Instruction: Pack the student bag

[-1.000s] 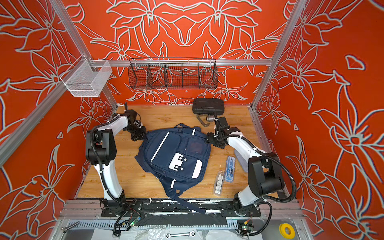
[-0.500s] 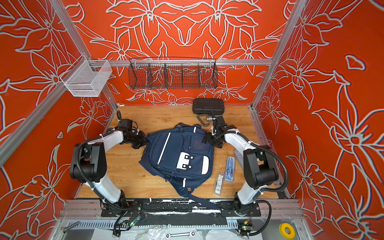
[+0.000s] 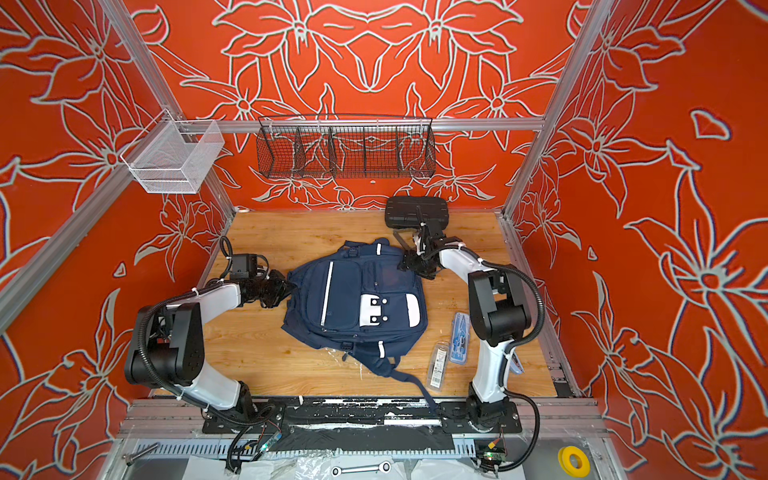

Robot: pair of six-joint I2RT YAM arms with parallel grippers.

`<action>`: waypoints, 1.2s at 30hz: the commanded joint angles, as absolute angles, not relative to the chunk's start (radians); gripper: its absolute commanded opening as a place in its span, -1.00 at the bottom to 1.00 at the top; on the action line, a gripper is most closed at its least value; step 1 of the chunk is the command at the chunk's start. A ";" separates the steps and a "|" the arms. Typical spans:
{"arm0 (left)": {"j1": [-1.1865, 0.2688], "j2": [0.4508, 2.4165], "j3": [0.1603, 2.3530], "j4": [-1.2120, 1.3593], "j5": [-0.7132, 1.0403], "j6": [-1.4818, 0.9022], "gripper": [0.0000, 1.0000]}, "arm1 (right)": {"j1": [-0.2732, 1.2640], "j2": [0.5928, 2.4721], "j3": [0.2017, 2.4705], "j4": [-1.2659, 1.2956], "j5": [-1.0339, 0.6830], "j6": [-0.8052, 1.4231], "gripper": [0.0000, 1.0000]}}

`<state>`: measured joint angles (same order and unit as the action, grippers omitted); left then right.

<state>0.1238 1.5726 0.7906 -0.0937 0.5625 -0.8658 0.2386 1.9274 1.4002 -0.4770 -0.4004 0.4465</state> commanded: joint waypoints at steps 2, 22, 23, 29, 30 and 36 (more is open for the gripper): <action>0.098 1.517 0.827 -0.087 0.587 -0.853 -0.65 | 0.256 1.927 1.480 -0.523 -0.390 0.365 0.55; -0.129 1.367 0.905 -0.637 0.343 -0.592 0.01 | 0.504 1.537 1.250 -0.625 -0.146 0.272 0.56; -0.135 1.376 0.894 -0.644 0.345 -0.582 -0.01 | 0.530 1.543 1.232 -0.608 -0.155 0.299 0.55; -0.141 1.341 0.809 -0.713 0.308 -0.577 -0.19 | 0.644 1.649 1.275 -0.589 -0.164 0.400 0.47; -0.141 1.322 0.794 -0.713 0.305 -0.587 -0.22 | 0.667 1.670 1.298 -0.593 -0.155 0.398 0.47; -0.132 1.229 0.729 -0.728 0.280 -0.617 -0.48 | 0.787 1.788 1.400 -0.586 -0.146 0.345 0.47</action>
